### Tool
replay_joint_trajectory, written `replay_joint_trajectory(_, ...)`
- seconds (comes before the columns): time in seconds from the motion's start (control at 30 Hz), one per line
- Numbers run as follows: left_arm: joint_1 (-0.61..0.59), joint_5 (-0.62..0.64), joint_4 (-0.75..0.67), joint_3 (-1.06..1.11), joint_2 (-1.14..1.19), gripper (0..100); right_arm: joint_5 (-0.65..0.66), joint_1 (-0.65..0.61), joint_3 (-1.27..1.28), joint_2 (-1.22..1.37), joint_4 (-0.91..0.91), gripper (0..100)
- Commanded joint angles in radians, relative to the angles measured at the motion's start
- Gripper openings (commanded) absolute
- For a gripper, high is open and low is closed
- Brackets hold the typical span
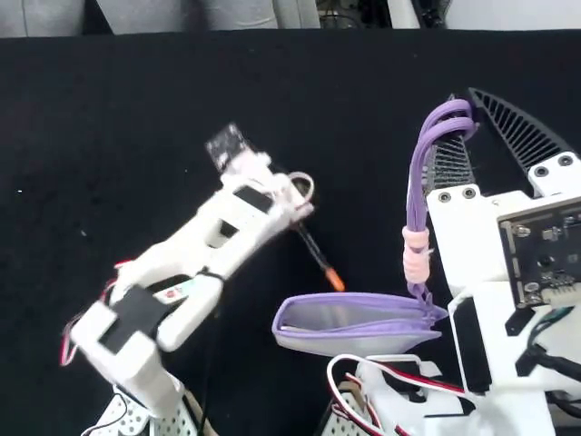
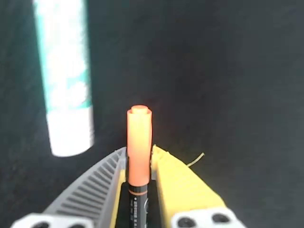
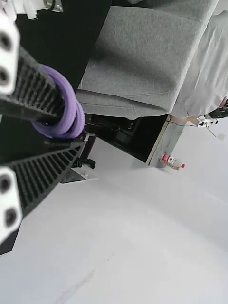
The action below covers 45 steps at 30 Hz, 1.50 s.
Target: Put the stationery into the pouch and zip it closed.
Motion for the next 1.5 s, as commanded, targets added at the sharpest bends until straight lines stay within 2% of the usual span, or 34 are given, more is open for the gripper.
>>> replay_joint_trajectory(0.0,-0.082,-0.092,-0.017,-0.031,-0.227,3,0.008,0.012,0.001,-0.007,-0.002,1.2)
replay_joint_trajectory(0.27,-0.239,-0.150,-0.115,-0.022,-0.586,3,0.008,0.011,0.004,-0.007,-0.005,1.2)
replay_joint_trajectory(0.57,-0.249,-0.153,-0.110,0.022,-1.016,3,0.008,0.011,0.008,-0.001,-0.006,1.2)
replay_joint_trajectory(0.7,-0.239,-0.153,-0.117,0.143,-1.254,3,0.008,0.011,0.008,-0.002,-0.006,1.2)
replay_joint_trajectory(0.77,-0.202,-0.160,-0.117,0.208,-1.378,3,0.008,0.012,0.008,-0.002,-0.008,1.2)
replay_joint_trajectory(0.87,-0.133,-0.261,-0.118,0.294,-1.550,3,0.008,0.012,0.008,-0.002,-0.008,1.2)
replay_joint_trajectory(1.0,0.048,-0.359,-0.118,0.360,-1.697,3,0.008,0.014,0.007,-0.002,-0.008,1.2)
replay_joint_trajectory(1.13,0.147,-0.393,-0.115,0.389,-1.705,3,0.008,0.014,0.007,-0.002,-0.008,1.2)
replay_joint_trajectory(1.4,0.220,-0.397,-0.118,0.513,-1.712,3,0.008,0.014,0.007,-0.002,-0.008,1.2)
replay_joint_trajectory(1.47,0.265,-0.442,-0.118,0.533,-1.715,3,0.008,0.014,0.007,-0.002,-0.008,1.2)
